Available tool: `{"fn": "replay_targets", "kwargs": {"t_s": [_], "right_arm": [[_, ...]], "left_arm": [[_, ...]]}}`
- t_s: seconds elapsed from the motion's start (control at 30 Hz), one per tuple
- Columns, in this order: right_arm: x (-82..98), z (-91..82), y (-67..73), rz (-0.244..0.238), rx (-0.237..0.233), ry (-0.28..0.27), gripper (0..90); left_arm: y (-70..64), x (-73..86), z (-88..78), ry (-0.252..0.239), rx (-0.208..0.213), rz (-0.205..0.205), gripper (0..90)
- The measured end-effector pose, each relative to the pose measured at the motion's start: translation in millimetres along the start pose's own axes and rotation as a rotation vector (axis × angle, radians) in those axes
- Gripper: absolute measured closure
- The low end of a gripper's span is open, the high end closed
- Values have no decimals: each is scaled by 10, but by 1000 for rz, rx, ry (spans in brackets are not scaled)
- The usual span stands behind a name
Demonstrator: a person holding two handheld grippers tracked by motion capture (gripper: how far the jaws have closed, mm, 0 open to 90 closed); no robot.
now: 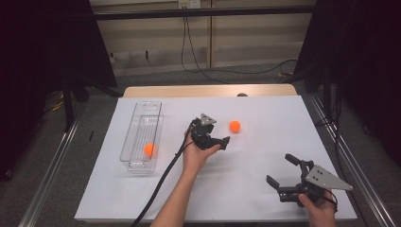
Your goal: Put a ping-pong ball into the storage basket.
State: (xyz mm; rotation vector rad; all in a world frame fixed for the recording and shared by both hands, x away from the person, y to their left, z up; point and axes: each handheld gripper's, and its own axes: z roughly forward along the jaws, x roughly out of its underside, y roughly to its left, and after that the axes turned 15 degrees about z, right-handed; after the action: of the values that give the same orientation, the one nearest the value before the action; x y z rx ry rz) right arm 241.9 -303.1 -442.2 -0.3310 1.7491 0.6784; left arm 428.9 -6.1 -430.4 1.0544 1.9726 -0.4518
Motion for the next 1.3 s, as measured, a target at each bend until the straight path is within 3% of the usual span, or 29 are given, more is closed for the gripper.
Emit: {"fn": "replay_targets", "kwargs": {"t_s": [1.3], "right_arm": [[0,2,2,0,3,-1,7]], "left_arm": [[-1,-40,213,17,-11,11,85]]}}
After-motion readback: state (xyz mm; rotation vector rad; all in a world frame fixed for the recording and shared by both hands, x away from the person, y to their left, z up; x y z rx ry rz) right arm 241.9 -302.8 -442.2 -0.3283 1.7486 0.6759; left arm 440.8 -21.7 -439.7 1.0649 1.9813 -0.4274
